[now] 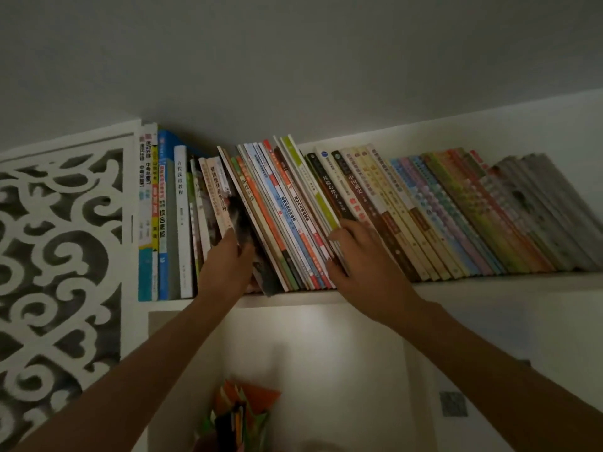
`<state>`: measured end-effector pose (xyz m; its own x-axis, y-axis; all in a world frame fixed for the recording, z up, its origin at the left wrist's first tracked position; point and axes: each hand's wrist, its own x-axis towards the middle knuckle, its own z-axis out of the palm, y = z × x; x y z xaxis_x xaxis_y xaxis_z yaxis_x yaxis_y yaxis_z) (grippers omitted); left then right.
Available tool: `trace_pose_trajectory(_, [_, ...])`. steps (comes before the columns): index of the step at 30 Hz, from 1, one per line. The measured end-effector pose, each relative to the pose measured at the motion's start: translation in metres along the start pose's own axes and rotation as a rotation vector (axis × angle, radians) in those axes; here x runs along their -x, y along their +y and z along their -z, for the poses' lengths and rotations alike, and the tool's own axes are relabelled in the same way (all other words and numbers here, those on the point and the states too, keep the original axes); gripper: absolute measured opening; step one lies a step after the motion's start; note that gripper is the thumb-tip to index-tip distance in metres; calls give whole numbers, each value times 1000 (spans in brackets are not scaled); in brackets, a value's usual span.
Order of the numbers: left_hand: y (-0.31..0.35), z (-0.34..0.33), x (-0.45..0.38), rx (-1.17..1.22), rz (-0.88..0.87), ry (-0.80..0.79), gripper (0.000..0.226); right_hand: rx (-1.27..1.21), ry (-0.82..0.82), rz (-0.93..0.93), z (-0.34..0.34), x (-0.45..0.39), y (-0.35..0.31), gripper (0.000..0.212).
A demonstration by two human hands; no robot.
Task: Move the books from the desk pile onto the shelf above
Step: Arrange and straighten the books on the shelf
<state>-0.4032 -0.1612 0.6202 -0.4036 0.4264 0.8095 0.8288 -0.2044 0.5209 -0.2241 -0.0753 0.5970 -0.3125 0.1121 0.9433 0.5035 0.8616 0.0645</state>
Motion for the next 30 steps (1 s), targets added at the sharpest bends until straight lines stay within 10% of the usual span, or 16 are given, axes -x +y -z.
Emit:
trace_pose_trajectory(9, [33,43,75,177,-274,337,12,-173,-26,-30,5,17,6,23])
trace_pose_trajectory(18, [107,-29,115,480,-197,291,28,-1374,-69,-779,83,18,4,29])
trace_pose_trajectory(25, [199,-112,133,571,-227,269,16,-303,104,-170,161,84,100,73])
trace_pose_trajectory(30, [263,-168,137,769,-222,123,22,105,191,16,201,102,167,51])
